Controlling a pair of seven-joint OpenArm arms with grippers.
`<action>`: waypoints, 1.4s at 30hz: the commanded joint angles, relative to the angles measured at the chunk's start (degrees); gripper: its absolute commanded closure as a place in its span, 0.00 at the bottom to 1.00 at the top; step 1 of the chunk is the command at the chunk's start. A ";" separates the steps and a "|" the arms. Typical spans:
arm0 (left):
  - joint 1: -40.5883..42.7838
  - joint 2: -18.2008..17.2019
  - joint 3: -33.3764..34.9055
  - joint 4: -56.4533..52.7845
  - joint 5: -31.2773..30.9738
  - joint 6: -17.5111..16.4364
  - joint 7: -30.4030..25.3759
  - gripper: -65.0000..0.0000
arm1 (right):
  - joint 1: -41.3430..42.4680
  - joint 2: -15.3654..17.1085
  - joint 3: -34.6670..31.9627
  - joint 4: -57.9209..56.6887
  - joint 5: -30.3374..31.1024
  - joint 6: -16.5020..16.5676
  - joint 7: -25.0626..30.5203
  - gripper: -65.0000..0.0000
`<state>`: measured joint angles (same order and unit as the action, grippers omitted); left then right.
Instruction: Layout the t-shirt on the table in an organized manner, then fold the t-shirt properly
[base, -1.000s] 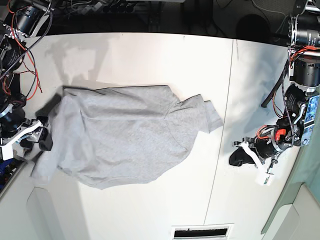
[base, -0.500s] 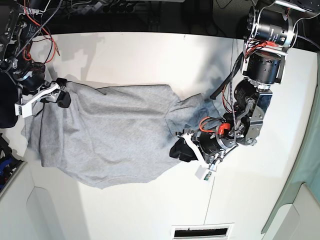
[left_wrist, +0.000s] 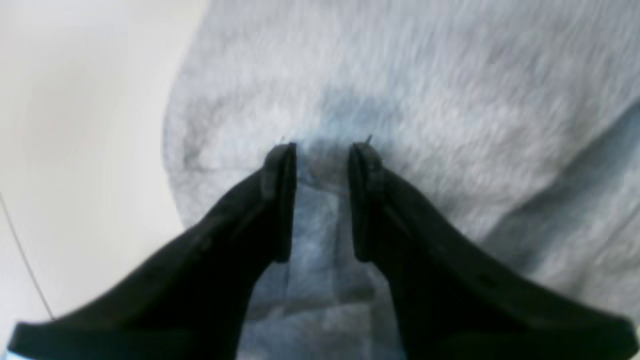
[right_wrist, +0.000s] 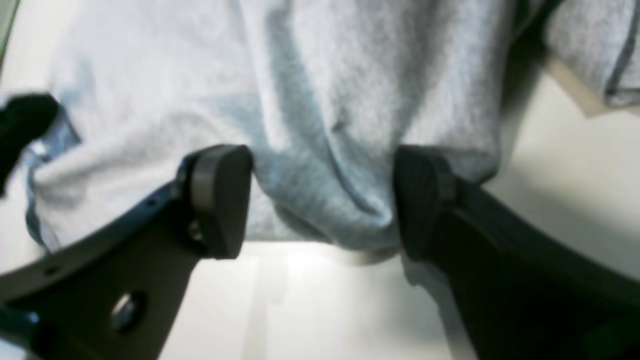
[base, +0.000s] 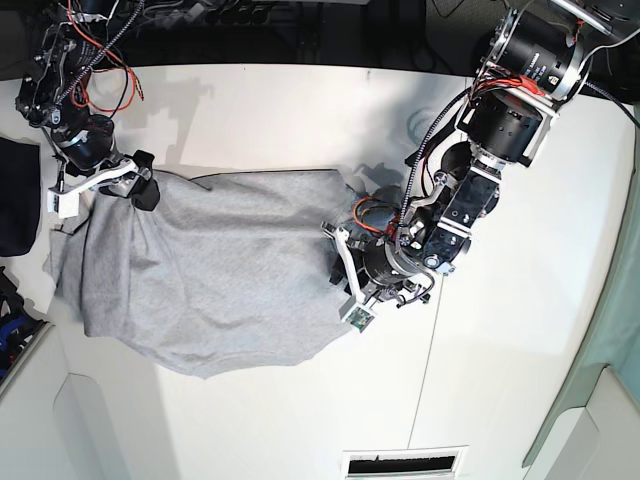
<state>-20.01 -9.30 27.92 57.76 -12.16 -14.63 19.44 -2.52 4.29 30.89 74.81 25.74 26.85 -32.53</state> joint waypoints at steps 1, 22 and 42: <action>-1.55 0.26 0.04 0.09 -0.02 -0.15 -1.25 0.79 | 0.13 0.31 0.11 -0.52 -1.33 -0.72 -1.49 0.31; 0.85 -10.71 -12.02 17.68 -3.98 3.45 4.26 1.00 | 11.76 1.38 0.09 16.81 8.24 4.92 -6.58 1.00; 7.39 -17.38 -13.31 24.41 -8.00 3.45 7.45 1.00 | 22.64 -4.28 -39.43 18.82 -0.37 4.37 -11.04 0.44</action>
<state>-11.46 -26.06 15.03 81.21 -19.97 -11.33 28.08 18.76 -0.30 -9.08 92.60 25.02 31.35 -45.12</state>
